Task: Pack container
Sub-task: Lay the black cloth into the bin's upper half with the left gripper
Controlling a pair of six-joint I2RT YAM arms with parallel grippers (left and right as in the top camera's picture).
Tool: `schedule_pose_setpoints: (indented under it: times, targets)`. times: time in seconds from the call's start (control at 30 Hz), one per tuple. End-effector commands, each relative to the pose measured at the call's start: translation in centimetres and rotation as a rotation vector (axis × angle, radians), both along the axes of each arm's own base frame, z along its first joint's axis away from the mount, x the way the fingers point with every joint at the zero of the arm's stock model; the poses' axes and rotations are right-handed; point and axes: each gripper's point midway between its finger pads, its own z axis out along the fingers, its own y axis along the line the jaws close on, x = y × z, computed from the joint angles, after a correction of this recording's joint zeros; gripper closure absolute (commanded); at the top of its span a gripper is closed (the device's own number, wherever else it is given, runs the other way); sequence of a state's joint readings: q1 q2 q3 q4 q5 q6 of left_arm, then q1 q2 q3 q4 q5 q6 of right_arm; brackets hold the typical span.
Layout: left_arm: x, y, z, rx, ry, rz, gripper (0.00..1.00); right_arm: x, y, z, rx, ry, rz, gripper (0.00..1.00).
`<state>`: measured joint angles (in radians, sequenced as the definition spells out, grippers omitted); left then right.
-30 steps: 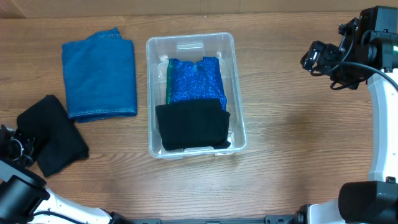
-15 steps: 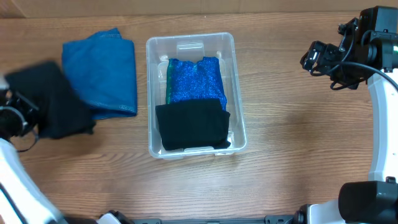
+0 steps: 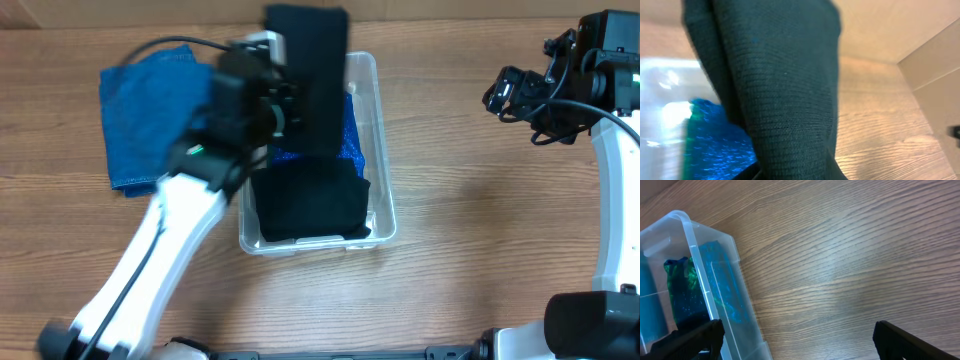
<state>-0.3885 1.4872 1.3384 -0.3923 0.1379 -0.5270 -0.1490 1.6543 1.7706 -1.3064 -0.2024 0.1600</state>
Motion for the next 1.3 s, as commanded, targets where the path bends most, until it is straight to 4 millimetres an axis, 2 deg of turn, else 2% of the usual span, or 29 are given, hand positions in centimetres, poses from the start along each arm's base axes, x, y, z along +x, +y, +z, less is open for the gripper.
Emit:
schedule_pose_setpoints:
  times: [0.0,0.07,0.17,0.27,0.33,0.43,0.5,0.53,0.57,0.6,0.63,0.67,0.7,0.77,0.8,0.83,0.87,0.9,0.93,0.97,1.0,1.1,1.2,1.27]
  targets:
    - [2.8,-2.1,-4.4,-0.148,0.145,0.139,0.96,0.0,0.1,0.3,-0.002,-0.009,0.006,0.00]
    - [3.7,-3.8,-7.0,-0.201,0.207,0.129,0.96,0.0,0.1,0.3,-0.002,-0.009,0.006,0.00]
    - [4.2,-4.3,-10.6,-0.203,0.292,0.145,0.96,0.0,0.1,0.3,-0.002,-0.009,0.006,0.00]
    - [4.0,-5.0,-13.2,-0.195,0.356,0.120,0.96,0.0,0.1,0.3,-0.002,-0.009,0.006,0.00]
    - [3.9,-4.9,-13.5,-0.199,0.371,0.114,0.96,0.0,0.1,0.2,-0.002,-0.007,0.006,0.00]
    - [3.5,-3.9,-12.2,-0.198,0.370,0.132,0.96,0.0,0.1,0.2,-0.001,-0.006,0.006,0.00]
    - [3.6,-3.4,-11.2,-0.199,0.345,0.141,0.81,0.0,0.1,0.2,-0.001,-0.006,0.006,0.00]
    - [3.8,-3.1,-10.8,-0.201,0.333,0.146,0.67,-0.1,0.1,0.2,-0.001,-0.006,0.006,0.00]
    - [4.1,-2.5,-10.3,-0.201,0.313,0.147,0.57,-0.1,0.1,0.2,-0.001,-0.005,0.006,0.00]
    - [4.3,-1.9,-9.8,-0.189,0.292,0.144,0.19,-0.1,0.1,0.2,-0.001,-0.005,0.006,0.00]
    - [4.4,-1.2,-9.2,-0.177,0.270,0.142,0.00,-0.1,0.1,0.2,-0.001,-0.006,0.006,0.00]
    - [4.5,0.8,-7.5,-0.154,0.230,0.182,0.00,-0.1,0.1,0.2,-0.001,-0.006,0.006,0.00]
    - [4.4,2.0,-6.4,-0.131,0.199,0.210,0.00,0.0,0.1,0.2,-0.001,-0.006,0.006,0.00]
    - [4.0,2.7,-3.5,-0.076,0.095,0.185,0.00,0.0,0.1,0.3,-0.002,-0.009,0.006,0.00]
    - [3.7,2.1,-1.8,-0.024,0.011,0.113,0.00,0.0,0.1,0.3,-0.002,-0.011,0.006,0.00]
    - [3.2,0.9,-0.7,0.039,-0.062,0.014,0.10,0.0,0.1,0.3,-0.002,-0.010,0.006,0.00]
    - [2.2,-1.0,-0.4,0.097,-0.120,-0.124,0.47,0.0,0.1,0.3,-0.002,-0.011,0.006,0.00]
    - [1.6,-2.2,-0.6,0.118,-0.139,-0.206,0.72,0.0,0.1,0.3,-0.002,-0.011,0.006,0.00]
    - [1.2,-3.5,-1.4,0.113,-0.125,-0.261,0.96,0.0,0.1,0.3,-0.002,-0.010,0.006,0.00]
    - [1.1,-4.2,-2.2,0.101,-0.107,-0.291,0.96,0.0,0.1,0.3,-0.002,-0.010,0.006,0.00]
    - [1.1,-5.0,-3.8,0.077,-0.060,-0.320,0.96,0.0,0.1,0.3,-0.002,-0.010,0.006,0.00]
    - [1.4,-6.6,-9.5,0.018,0.096,-0.376,0.96,0.1,0.1,0.3,-0.002,-0.014,0.006,0.00]
    - [1.1,-6.5,-18.3,0.001,0.358,-0.320,0.96,0.1,0.1,0.3,-0.004,-0.014,0.010,0.00]
    - [0.9,-5.6,-22.4,-0.011,0.486,-0.262,0.96,0.1,0.1,0.3,-0.004,-0.013,0.010,0.00]
